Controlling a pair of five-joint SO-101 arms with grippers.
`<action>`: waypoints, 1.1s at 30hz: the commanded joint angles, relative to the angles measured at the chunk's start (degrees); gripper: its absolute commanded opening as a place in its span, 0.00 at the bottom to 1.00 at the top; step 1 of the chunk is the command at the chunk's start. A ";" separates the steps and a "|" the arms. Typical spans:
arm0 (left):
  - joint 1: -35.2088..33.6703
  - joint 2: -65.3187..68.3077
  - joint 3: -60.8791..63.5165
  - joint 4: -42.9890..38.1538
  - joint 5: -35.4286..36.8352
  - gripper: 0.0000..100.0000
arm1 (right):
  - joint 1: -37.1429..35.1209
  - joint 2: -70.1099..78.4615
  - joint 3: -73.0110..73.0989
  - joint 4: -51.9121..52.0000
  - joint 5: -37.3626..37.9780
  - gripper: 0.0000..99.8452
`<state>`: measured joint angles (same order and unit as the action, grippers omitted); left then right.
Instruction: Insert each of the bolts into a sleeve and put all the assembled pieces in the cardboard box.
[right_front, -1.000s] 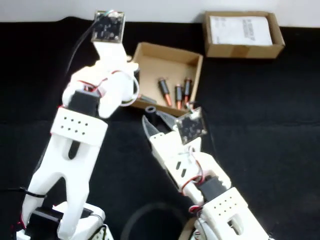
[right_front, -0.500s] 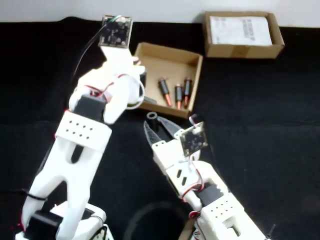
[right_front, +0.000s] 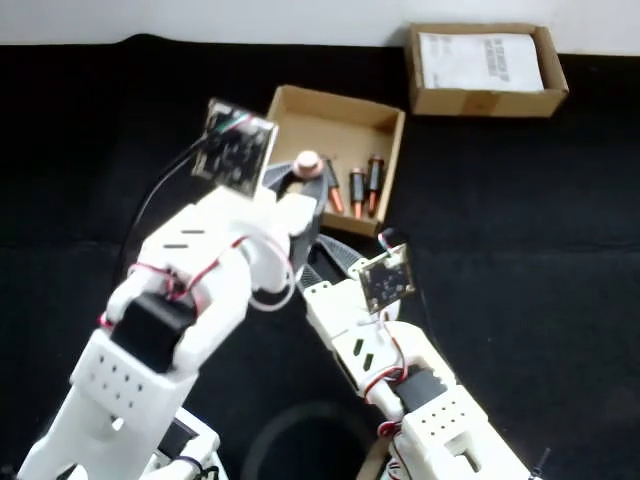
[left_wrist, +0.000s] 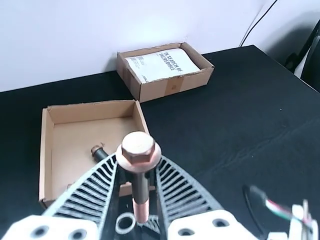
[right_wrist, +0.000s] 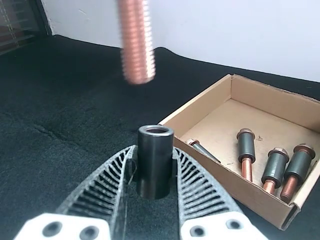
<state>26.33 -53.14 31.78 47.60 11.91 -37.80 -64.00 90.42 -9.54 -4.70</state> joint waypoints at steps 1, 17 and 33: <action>0.31 -4.70 2.51 -0.18 -0.09 0.01 | 0.57 -1.45 -0.66 -1.63 0.44 0.01; -3.47 -5.58 16.48 -20.40 -0.09 0.01 | 0.57 -1.45 -0.57 -1.63 0.35 0.01; -3.56 -5.93 20.88 -20.31 0.26 0.01 | 3.30 -1.45 -1.01 -1.63 0.53 0.01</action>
<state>23.08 -57.71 52.88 28.53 11.91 -35.87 -64.00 90.42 -9.54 -4.70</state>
